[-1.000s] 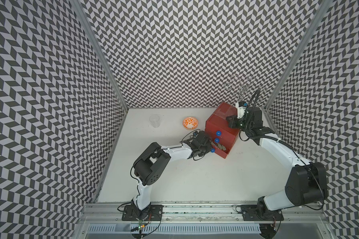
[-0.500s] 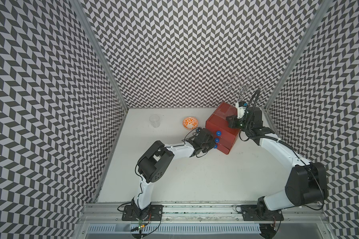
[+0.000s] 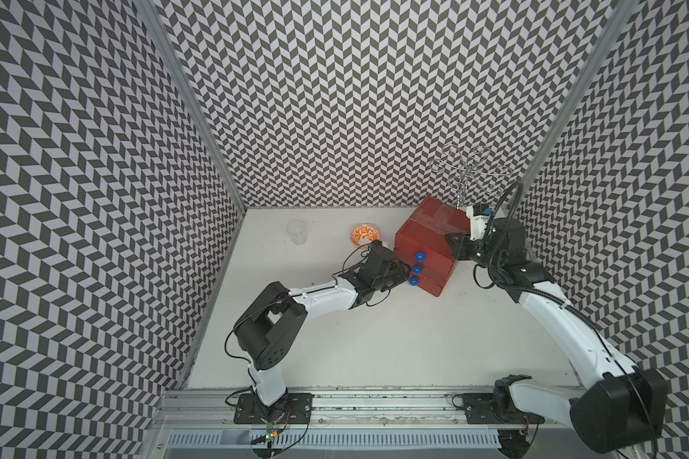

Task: Place the fruit knives into the drawer by color
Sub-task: Close the drawer in the storage box, then reset both arms

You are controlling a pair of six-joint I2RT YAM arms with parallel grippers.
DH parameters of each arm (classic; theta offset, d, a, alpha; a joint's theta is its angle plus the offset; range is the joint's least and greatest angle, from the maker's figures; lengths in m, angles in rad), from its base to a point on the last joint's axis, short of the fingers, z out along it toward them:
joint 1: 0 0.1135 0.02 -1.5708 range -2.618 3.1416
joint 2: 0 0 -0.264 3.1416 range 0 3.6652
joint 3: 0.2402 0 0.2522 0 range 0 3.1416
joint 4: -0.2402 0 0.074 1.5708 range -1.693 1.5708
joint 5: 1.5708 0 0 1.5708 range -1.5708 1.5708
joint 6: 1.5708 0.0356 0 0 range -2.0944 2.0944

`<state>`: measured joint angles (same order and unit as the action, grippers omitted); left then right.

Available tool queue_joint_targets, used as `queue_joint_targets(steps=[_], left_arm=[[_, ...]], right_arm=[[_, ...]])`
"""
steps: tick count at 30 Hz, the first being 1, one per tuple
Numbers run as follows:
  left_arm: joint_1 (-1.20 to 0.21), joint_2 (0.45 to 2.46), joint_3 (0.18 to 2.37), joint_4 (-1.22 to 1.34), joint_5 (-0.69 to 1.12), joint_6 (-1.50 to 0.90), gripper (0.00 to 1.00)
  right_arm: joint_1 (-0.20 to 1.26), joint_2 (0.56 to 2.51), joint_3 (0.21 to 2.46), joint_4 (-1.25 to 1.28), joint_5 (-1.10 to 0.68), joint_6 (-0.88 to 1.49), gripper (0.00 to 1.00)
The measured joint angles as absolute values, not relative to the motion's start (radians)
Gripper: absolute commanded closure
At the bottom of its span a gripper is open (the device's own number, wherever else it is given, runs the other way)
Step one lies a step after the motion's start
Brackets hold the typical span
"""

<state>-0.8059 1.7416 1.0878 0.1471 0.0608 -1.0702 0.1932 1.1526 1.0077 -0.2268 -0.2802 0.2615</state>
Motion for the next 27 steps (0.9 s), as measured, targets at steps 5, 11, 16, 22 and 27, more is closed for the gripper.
queue_joint_targets(steps=[5, 11, 16, 22, 27], left_arm=[[-0.812, 1.547, 0.951, 0.128, -0.022, -0.981, 0.10], [-0.748, 1.190, 0.755, 0.035, -0.279, -0.807, 0.00], [-0.543, 0.847, 0.605, 0.051, -0.488, -0.589, 0.00], [-0.284, 0.694, 0.345, 0.287, -0.588, -0.340, 0.00], [-0.126, 0.868, 0.148, 0.522, -0.541, -0.265, 0.00]], right_arm=[[0.193, 0.966, 0.940, -0.099, -0.203, 0.261, 0.01], [0.193, 0.839, 0.737, 0.027, 0.008, 0.247, 0.01], [0.193, 0.754, 0.473, 0.109, 0.207, 0.243, 0.00], [0.193, 0.715, 0.227, 0.300, 0.411, 0.210, 0.01], [0.185, 0.789, 0.110, 0.484, 0.476, 0.172, 0.01]])
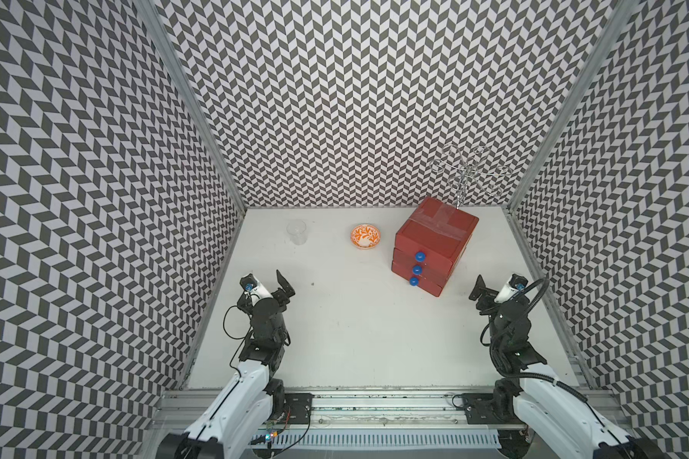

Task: Place the fruit knives into the drawer by color
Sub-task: Reset both arms

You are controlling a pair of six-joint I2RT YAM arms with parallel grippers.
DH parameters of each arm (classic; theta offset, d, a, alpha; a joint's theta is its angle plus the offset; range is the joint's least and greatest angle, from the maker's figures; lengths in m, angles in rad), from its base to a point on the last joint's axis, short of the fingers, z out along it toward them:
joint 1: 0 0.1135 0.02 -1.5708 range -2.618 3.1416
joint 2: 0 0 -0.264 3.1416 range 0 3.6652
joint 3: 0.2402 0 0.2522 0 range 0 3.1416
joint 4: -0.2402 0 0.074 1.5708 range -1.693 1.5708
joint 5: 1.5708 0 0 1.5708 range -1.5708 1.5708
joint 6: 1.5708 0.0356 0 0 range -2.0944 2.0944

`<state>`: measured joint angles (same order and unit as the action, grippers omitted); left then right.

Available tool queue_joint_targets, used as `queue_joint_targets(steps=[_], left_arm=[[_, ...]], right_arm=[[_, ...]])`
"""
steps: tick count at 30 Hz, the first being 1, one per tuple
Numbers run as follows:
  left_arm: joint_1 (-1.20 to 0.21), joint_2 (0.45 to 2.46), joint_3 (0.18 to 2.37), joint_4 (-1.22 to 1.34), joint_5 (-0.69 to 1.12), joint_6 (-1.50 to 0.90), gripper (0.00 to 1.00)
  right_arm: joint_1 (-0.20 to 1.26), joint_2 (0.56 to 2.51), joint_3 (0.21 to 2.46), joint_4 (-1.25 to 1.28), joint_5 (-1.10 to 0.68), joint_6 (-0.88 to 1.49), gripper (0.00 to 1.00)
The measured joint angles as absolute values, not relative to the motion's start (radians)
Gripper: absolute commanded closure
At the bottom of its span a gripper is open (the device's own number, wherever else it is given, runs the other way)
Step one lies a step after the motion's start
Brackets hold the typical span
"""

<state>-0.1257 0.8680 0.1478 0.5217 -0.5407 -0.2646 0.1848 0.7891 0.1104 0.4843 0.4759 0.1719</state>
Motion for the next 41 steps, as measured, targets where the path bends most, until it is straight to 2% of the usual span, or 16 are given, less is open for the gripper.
queue_joint_targets(steps=[7, 15, 20, 25, 41], left_arm=[[-0.082, 1.231, 0.142, 0.899, -0.463, -0.199, 0.00], [-0.075, 1.441, 0.127, 1.290, -0.394, -0.101, 0.00], [-0.071, 1.549, 0.129, 1.396, -0.319, -0.055, 0.00], [-0.068, 1.555, 0.152, 1.390, -0.291, -0.042, 0.00], [-0.040, 1.558, 0.234, 1.290, -0.194, -0.020, 0.00]], right_arm=[[0.152, 1.046, 0.088, 0.717, 0.457, 0.147, 0.01], [0.126, 1.235, 0.118, 0.950, 0.390, 0.086, 0.01], [0.065, 1.379, 0.160, 1.102, 0.321, 0.070, 0.01], [0.047, 1.558, 0.141, 1.287, 0.269, 0.067, 0.01], [0.049, 1.552, 0.208, 1.281, 0.220, 0.044, 0.01]])
